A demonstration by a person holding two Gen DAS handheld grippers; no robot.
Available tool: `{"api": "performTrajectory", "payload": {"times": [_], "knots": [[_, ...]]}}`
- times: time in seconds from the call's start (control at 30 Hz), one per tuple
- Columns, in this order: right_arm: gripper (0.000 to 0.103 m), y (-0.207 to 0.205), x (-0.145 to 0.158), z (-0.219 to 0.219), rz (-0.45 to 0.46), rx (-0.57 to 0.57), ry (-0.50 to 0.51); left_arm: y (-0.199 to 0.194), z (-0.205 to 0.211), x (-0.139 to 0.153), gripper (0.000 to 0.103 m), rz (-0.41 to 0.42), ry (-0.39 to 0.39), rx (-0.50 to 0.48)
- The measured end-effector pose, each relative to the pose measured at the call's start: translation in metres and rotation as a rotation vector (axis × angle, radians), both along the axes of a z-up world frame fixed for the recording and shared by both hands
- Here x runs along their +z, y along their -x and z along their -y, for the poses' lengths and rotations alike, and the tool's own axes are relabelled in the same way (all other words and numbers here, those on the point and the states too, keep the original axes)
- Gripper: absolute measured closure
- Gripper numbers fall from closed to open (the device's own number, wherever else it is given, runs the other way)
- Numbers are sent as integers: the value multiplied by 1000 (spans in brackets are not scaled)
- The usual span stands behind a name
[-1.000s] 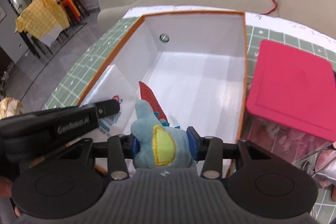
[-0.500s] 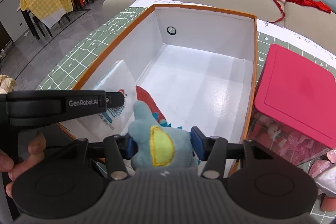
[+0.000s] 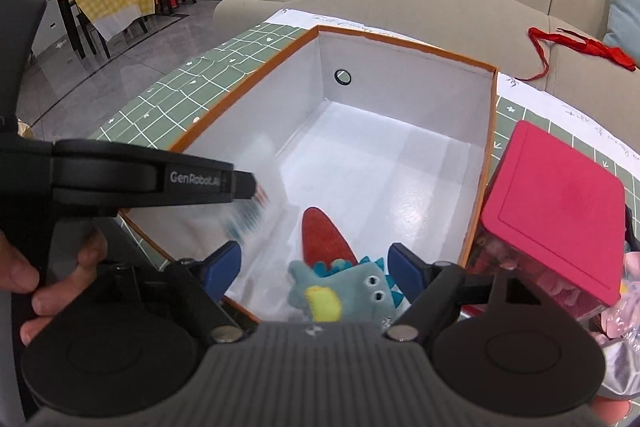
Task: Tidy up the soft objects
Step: 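Withdraw both open tools from the box back toward the pile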
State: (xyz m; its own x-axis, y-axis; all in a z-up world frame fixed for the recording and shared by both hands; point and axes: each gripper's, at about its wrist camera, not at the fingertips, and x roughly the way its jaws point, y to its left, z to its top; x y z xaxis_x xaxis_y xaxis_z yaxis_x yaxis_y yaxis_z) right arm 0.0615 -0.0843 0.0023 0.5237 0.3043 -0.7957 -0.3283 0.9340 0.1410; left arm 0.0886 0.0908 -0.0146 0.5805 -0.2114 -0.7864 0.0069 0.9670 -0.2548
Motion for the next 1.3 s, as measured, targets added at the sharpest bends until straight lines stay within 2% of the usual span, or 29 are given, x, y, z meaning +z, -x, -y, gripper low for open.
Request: {"api": "performTrajectory", "payload": {"times": [0.07, 0.2, 0.3, 0.37, 0.4, 0.6, 0.7, 0.8, 0.87, 1.07, 1.23, 1.3], "knots": [[24, 2, 1, 1, 3, 0, -3, 1, 1, 0, 68, 1, 0, 5], [24, 2, 1, 5, 1, -22, -3, 0, 6, -2, 63, -15, -25, 7], [24, 5, 5, 7, 11, -24, -7, 3, 7, 1, 43, -5, -3, -1], [24, 7, 10, 9, 25, -25, -11, 6, 6, 4, 16, 13, 27, 12], [24, 8, 12, 10, 32, -25, -11, 9, 5, 6, 13, 31, 38, 32], [15, 16, 26, 23, 69, -37, -23, 23, 0, 17, 13, 110, 47, 172], [12, 20, 33, 35, 94, -51, -20, 28, 2, 26, 13, 133, 6, 224], [11, 23, 41, 53, 107, -91, -36, 29, 7, 37, 12, 144, -12, 198], [7, 27, 49, 67, 131, -115, -51, 30, 14, 41, 12, 146, -8, 168], [6, 42, 72, 119, 200, -203, -49, 35, 48, 55, 12, 150, 13, 93], [6, 54, 75, 181, 210, -344, -45, 44, 90, 70, 12, 212, -5, -14], [6, 60, 72, 207, 216, -417, -58, 49, 104, 74, 12, 258, 16, -57]]}}
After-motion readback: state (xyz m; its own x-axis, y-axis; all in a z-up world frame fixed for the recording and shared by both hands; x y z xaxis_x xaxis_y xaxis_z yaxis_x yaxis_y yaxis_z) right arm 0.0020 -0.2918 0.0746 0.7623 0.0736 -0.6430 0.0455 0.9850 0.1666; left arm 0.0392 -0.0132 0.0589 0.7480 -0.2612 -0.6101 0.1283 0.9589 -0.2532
